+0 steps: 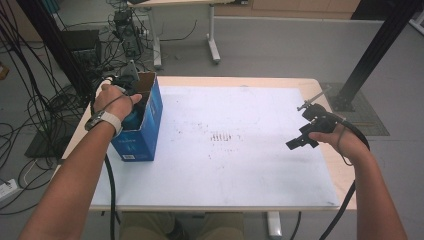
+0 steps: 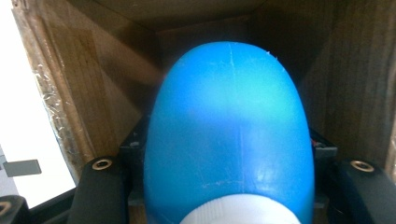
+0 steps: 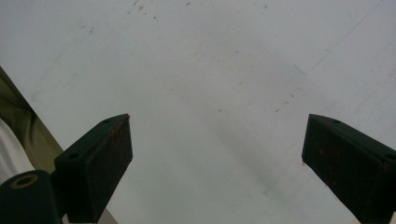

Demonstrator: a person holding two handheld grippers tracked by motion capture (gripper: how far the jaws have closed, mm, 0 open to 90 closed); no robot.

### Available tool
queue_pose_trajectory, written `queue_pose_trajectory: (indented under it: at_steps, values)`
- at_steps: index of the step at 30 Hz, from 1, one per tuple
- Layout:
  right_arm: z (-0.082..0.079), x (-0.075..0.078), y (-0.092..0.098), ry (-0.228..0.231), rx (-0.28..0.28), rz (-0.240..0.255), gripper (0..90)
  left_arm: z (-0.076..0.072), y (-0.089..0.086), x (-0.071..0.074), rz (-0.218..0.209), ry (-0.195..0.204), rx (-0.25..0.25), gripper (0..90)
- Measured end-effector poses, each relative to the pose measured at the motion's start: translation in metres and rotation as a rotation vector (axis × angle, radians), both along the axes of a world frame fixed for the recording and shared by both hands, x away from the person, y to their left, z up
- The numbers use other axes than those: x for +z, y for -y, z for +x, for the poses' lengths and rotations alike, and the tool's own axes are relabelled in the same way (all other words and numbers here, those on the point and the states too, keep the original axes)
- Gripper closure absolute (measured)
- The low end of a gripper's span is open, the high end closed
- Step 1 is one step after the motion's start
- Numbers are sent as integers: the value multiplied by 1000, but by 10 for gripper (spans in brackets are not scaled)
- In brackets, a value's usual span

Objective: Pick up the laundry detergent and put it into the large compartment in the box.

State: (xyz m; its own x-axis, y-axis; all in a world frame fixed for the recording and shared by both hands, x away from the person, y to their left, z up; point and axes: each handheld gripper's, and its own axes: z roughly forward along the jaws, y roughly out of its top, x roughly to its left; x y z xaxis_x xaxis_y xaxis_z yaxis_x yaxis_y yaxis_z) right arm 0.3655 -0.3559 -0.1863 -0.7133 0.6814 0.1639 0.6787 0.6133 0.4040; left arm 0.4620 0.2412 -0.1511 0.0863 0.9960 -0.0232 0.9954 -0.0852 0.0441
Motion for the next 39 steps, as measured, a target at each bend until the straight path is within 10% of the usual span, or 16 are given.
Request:
queue_pose_trajectory:
  at_steps: [39]
  values:
    - [-2,-1,2,3,-5,0,84,0,-1,-1,-1,5,-3,381]
